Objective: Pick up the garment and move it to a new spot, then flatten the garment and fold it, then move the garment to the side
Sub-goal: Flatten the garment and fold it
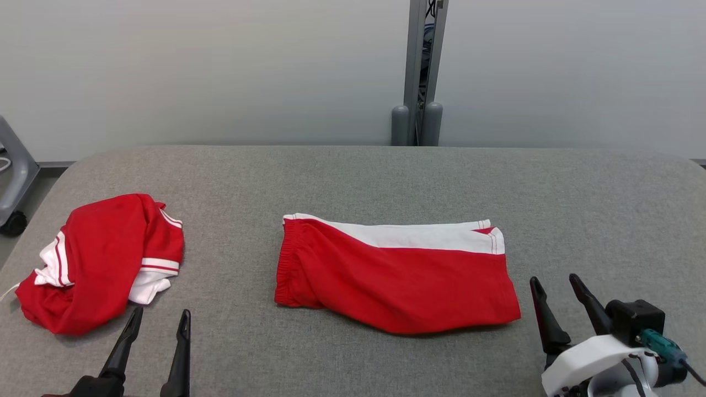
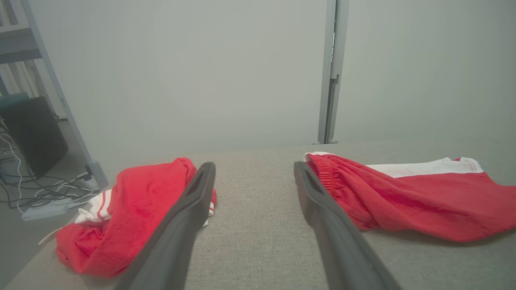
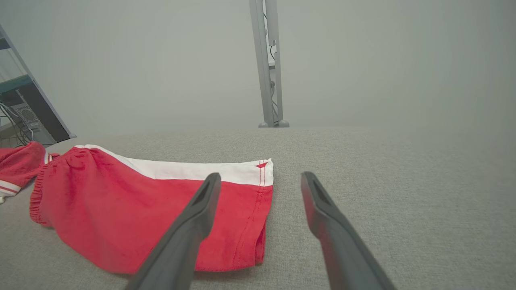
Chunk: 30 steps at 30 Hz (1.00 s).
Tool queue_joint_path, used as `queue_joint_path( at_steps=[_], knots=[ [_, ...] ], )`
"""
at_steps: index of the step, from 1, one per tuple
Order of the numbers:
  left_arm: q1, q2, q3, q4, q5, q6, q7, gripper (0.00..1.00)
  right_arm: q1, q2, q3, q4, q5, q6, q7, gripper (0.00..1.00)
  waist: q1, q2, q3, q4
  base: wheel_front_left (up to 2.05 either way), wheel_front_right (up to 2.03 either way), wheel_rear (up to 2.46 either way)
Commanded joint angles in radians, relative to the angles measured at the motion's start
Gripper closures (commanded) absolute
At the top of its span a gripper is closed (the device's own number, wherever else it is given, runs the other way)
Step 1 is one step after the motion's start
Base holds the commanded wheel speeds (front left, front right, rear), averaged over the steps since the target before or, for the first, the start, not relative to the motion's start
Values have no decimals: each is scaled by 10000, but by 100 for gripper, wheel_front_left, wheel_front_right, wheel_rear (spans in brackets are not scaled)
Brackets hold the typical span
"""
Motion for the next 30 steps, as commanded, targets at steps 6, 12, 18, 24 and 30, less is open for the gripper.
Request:
queue_joint_path(
  at_steps=[6, 12, 18, 24, 30],
  knots=[
    [-16, -18, -43, -66, 60, -39, -30, 0, -906, -239, 240, 701, 1, 1, 396, 0, 0, -1, 50, 38, 0, 0, 0],
    [-204, -48, -247, -44, 87, -54, -30, 0, -2019, -405, 646, 2111, 247, 1, 597, 0, 0, -1, 170, 281, 0, 0, 0],
    [-425, -50, -535, -14, 45, -82, -30, 0, -3039, -486, 1045, 3866, 589, 1, 681, 0, 0, -1, 390, 615, 0, 0, 0],
    [-691, -1, -731, 50, -55, -107, -30, 0, -4240, -495, 1397, 5865, 921, 1, 713, 0, 0, -1, 694, 917, 0, 0, 0],
    [-901, 70, -831, 120, -148, -106, -30, 0, -5084, -537, 1458, 7369, 1056, 1, 1052, 0, 0, -1, 932, 1142, 0, 0, 0]
  ],
)
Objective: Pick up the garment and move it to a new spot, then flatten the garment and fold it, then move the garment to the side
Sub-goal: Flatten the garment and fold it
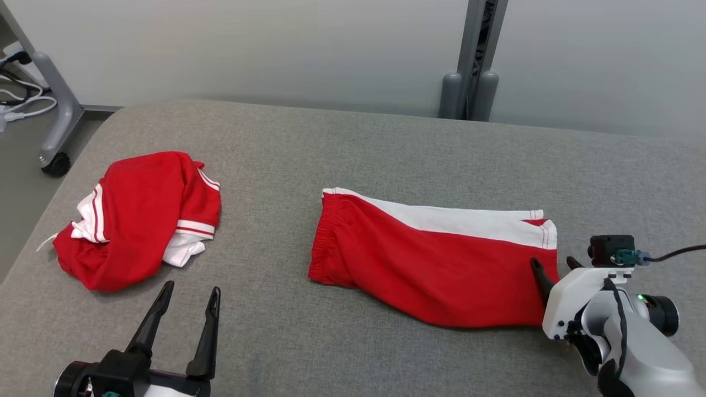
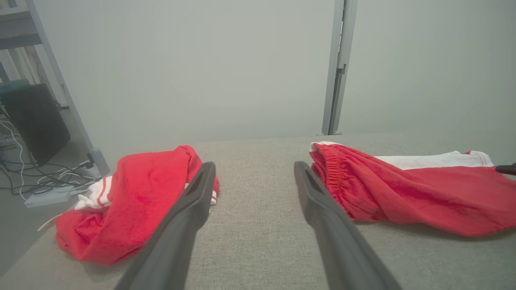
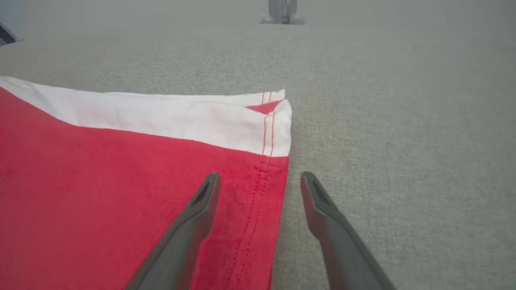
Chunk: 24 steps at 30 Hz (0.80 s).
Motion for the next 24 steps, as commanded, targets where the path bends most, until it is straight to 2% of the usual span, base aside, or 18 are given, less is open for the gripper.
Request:
queue_joint_path(
  at_steps=[1, 8, 17, 18, 19, 20, 21, 22, 24],
  knots=[
    [-188, 77, 21, 31, -62, -37, -30, 0, -274, -50, 24, 256, 78, -2, 97, 0, 0, -1, 94, 76, 0, 0, 0],
    [-444, 124, -39, 85, -165, -37, -30, 0, -1084, -48, 81, 1115, 445, -2, 1108, 0, 0, -1, 396, 263, 0, 0, 0],
    [-667, 115, -104, 234, -253, -38, -30, 0, -1424, 37, 155, 1378, 987, -1, 2028, 0, 0, -1, 604, 505, 0, 0, 0],
    [-676, 117, -101, 256, -260, -39, -30, 0, -1430, 77, 178, 1373, 1079, -1, 2062, 9, 0, -1, 617, 529, 0, 0, 0],
    [-697, 124, -101, 273, -259, -39, -30, 0, -1423, 109, 220, 1361, 1176, -1, 2113, 51, 0, -1, 629, 545, 0, 0, 0],
    [-720, 127, -99, 280, -260, -40, -30, 0, -1416, 132, 287, 1324, 1243, -1, 2147, 67, 0, -1, 640, 553, 0, 0, 0],
    [-742, 132, -97, 289, -261, -40, -30, 0, -1412, 117, 367, 1262, 1276, -1, 2096, 89, 0, -1, 651, 559, 0, 0, 0],
    [-757, 136, -96, 301, -274, -41, -30, 0, -1399, 68, 425, 1210, 1330, -1, 1974, 100, 0, -1, 656, 560, 0, 0, 0],
    [-759, 139, -74, 332, -288, -40, -30, 0, -1350, -47, 549, 1131, 1415, -2, 1794, 100, 0, -1, 642, 537, 0, 0, 0]
  ],
)
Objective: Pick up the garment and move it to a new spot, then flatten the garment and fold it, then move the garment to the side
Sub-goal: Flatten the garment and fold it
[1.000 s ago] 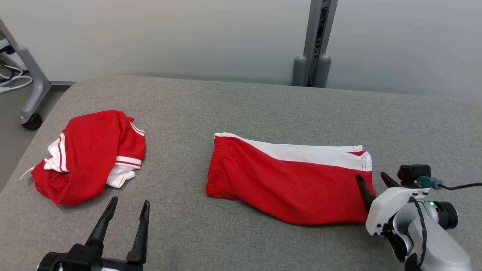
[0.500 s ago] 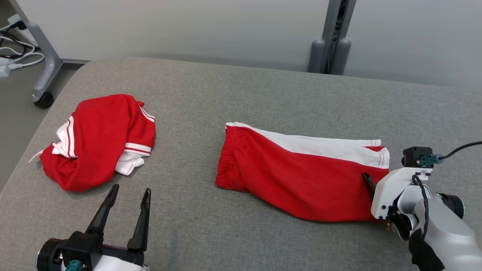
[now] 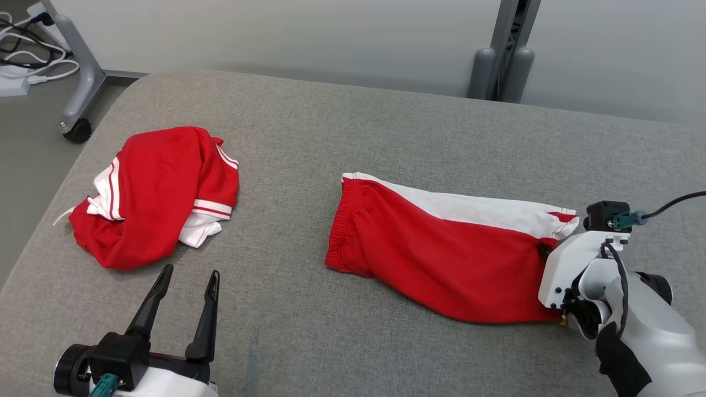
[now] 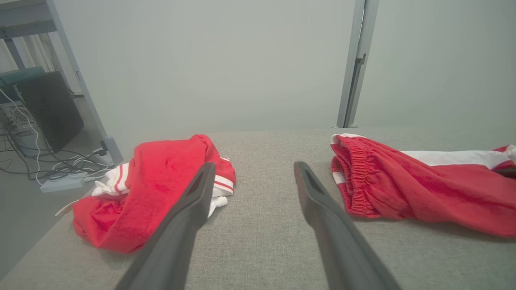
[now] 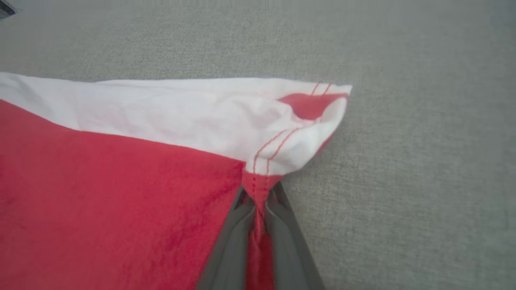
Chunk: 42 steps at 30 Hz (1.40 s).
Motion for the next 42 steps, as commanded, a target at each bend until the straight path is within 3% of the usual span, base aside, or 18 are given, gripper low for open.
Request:
queue_joint_path(
  at_steps=[1, 5, 15, 25, 34, 42],
  knots=[
    [-155, 56, 32, 32, -37, -13, -30, 0, 133, -131, 48, -67, 122, -2, -153, 100, 0, 0, -23, -34, 0, 0, 0],
    [-76, 53, 45, 65, -28, -12, -30, 0, 289, -297, 374, -384, 412, -2, -399, 100, 0, 0, -137, -227, 0, 0, 0],
    [6, -52, 24, 29, 58, -13, -30, 0, 532, -1408, 1451, -1316, 1268, -2, -171, 100, 0, 0, -297, -789, 0, 0, 0],
    [-75, -143, -147, 146, 85, -13, -30, 0, 885, -1706, 2346, -4221, 4561, -1, 1484, 100, 0, 0, -472, -841, 0, 0, 0],
    [-167, -237, -389, 189, 66, -14, -30, 0, 769, -1423, 2776, -5441, 6767, -1, 2298, 100, 0, 0, -644, -484, 0, 0, 0],
    [-215, -307, -579, 221, 33, -14, -30, 0, 285, -872, 3128, -5077, 7225, -1, 2075, 100, 0, 0, -659, -99, 0, 0, 0]
  ],
)
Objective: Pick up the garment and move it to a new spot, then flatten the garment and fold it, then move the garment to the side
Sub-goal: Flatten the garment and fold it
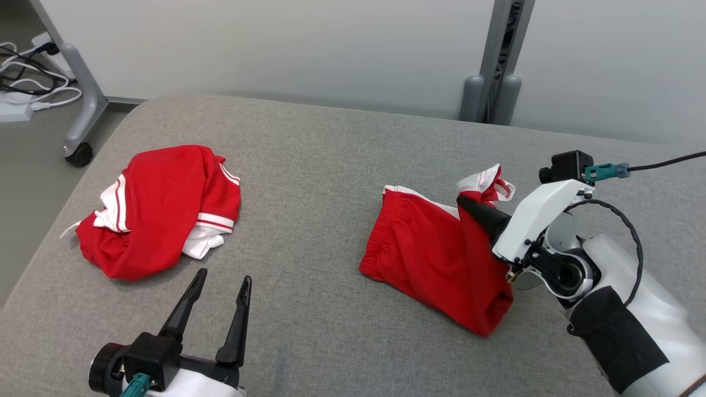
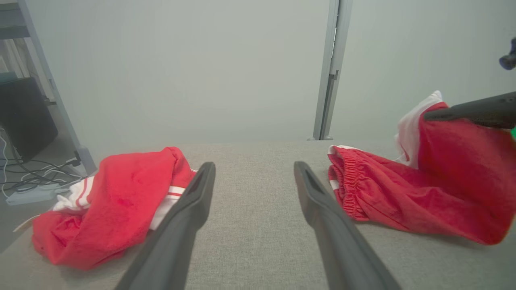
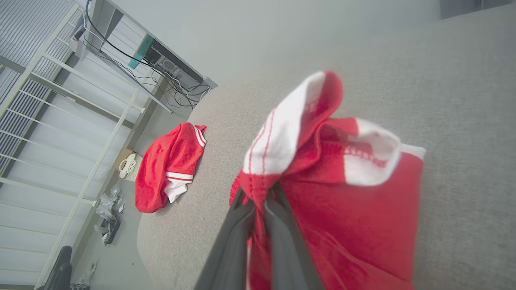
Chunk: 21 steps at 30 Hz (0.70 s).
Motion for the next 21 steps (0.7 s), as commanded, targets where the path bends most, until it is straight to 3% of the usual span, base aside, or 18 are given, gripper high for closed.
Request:
queue_joint_path(
  at_steps=[1, 13, 21],
  knots=[
    [-180, 16, -14, 12, 14, -14, -30, 0, -158, 74, 49, 162, 54, 1, -139, 100, 0, 0, 10, 109, 0, 0, 0],
    [-441, -90, -429, 49, -88, -14, -30, 0, -1187, 1115, 315, 2536, 199, 1, -1030, 100, 0, 0, 285, 752, 0, 0, 0],
    [-708, -136, -755, 211, -227, -14, -30, 0, -1586, 1418, 571, 3644, 372, 1, -1592, 100, 0, 0, 459, 1298, 0, 0, 0]
  ],
)
